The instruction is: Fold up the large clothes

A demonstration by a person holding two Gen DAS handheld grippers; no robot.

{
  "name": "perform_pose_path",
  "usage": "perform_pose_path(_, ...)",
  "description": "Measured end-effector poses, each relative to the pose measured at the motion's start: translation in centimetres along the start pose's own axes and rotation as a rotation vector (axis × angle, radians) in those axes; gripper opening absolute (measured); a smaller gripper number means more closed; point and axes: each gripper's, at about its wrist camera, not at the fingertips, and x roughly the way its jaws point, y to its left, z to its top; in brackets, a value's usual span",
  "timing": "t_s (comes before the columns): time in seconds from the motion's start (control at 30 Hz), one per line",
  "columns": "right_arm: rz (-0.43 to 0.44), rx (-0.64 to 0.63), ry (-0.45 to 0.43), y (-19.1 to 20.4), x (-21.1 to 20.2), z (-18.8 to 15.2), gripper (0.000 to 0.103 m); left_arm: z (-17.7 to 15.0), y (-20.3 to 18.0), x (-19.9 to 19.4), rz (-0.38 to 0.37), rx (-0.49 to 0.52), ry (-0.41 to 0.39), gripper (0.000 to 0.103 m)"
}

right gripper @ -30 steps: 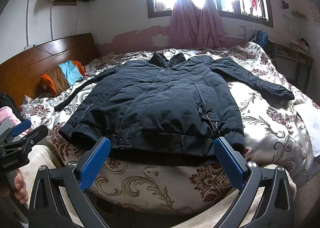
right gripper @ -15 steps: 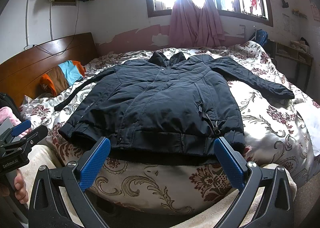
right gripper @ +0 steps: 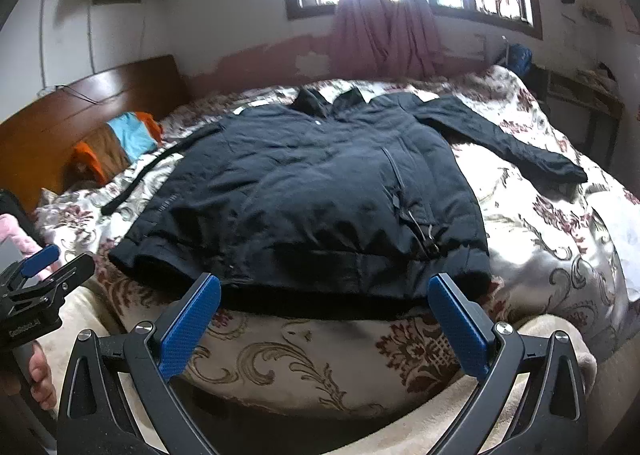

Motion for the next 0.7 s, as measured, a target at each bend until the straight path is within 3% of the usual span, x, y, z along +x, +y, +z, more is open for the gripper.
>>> perform_pose_path(0.17, -0.049, 0.066, 0.062, -1.8, 1.7, 0.6, 0.102, 0.3, 0.2, 2.2, 0.064, -0.005, 0.061, 0.103)
perform_pose_path(0.3, -0.08, 0.153, 0.051, -5.0, 2.6, 1.5, 0.102, 1.1, 0.1, 4.0, 0.079, -0.007, 0.093, 0.103)
perform_pose_path(0.57, -0.192, 0.372, 0.0, -14.1, 5.6, 4.9, 0.102, 4.6, -2.6, 8.4, 0.048, 0.013, 0.136, 0.103)
perform_pose_path(0.7, -0.286, 0.478, -0.048, -18.8, 7.1, 6.8, 0.102, 6.6, -4.8, 11.0, -0.009, 0.003, 0.177, 0.103)
